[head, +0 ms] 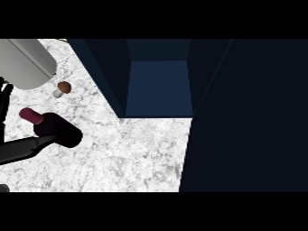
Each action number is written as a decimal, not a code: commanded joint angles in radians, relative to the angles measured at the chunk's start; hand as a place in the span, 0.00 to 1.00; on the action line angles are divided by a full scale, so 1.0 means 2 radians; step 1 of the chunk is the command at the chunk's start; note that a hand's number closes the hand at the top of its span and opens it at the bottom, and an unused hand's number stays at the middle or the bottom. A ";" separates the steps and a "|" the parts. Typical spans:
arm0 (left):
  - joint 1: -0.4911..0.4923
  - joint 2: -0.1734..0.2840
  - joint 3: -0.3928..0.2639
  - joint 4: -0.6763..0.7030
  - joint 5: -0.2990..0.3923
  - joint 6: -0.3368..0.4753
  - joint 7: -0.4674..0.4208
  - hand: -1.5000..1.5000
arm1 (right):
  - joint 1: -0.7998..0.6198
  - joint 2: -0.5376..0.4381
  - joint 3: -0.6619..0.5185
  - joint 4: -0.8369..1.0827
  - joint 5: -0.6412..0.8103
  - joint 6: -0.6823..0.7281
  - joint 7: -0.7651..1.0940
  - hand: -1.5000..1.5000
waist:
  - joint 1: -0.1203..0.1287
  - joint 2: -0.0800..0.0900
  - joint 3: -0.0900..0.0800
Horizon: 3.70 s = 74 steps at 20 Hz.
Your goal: Pick up the wine, place it into the cabinet and close the cabinet
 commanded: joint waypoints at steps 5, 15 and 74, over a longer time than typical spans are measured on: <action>0.011 -0.005 0.032 0.095 0.012 -0.019 -0.097 0.00 | 0.031 -0.004 -0.034 -0.047 -0.086 0.030 0.015 0.00 | -0.001 0.000 0.000; 0.012 0.004 0.054 0.200 0.024 -0.055 -0.181 0.00 | -0.016 -0.009 -0.053 -0.045 -0.112 0.019 0.073 0.00 | 0.001 0.000 0.000; -0.195 0.060 0.088 0.882 -0.014 -0.178 -0.595 1.00 | 0.040 0.023 -0.022 -0.062 -0.095 0.050 0.034 0.00 | -0.012 0.003 -0.001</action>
